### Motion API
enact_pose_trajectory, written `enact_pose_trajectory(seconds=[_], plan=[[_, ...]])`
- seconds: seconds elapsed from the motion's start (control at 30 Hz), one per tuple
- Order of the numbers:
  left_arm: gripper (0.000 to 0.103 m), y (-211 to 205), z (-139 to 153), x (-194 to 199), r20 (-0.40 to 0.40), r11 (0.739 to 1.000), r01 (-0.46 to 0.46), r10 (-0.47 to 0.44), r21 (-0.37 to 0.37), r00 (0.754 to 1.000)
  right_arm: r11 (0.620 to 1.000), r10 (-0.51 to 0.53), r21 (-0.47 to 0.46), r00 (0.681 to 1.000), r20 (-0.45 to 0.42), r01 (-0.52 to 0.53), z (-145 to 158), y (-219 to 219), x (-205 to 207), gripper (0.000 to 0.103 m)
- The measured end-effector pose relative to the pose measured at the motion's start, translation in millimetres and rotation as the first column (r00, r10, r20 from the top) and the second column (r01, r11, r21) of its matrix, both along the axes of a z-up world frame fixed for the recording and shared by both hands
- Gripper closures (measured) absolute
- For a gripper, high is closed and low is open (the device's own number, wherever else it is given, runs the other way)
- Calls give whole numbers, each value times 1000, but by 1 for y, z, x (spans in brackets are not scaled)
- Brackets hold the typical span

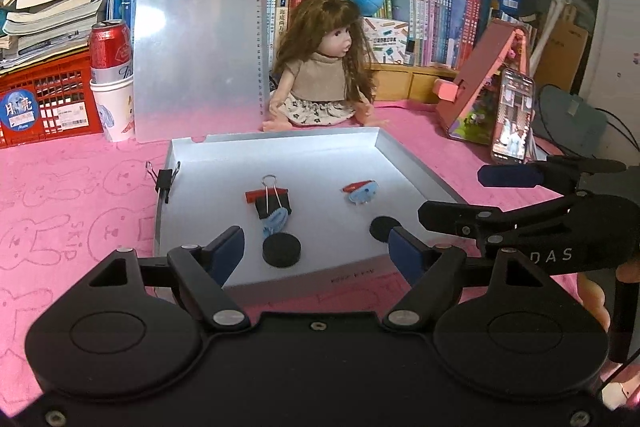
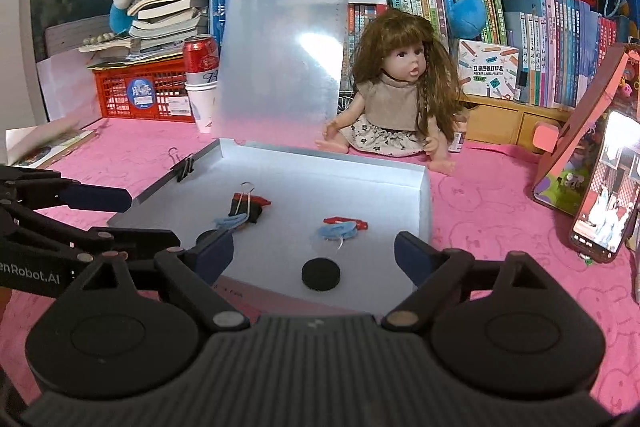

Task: Organize rigid objects
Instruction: 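Withdraw both open tools up and out of the box, then move both open tools toward the remaining black pucks and brown balls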

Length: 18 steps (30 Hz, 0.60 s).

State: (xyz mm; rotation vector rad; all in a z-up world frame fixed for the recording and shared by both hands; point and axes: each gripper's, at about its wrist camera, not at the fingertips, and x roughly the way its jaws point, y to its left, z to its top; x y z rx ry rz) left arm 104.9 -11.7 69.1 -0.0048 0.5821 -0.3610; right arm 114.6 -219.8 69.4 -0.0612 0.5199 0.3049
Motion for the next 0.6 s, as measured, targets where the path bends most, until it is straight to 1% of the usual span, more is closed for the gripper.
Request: enact_pose_trajectory(seconds=[0.2, 0.4, 0.6], plan=[[24, -1, -8, -19, 15, 999, 11, -11, 32, 1000, 1000, 19, -1, 1000, 8, -19, -6, -2, -16, 7], [23, 0, -14, -33, 19, 999, 23, -24, 31, 1000, 999, 38, -2, 999, 16, -38, -11, -4, -30, 7], [23, -2, -21, -45, 28, 997, 38, -40, 70, 999, 998, 63, -5, 998, 16, -63, -17, -7, -42, 6]])
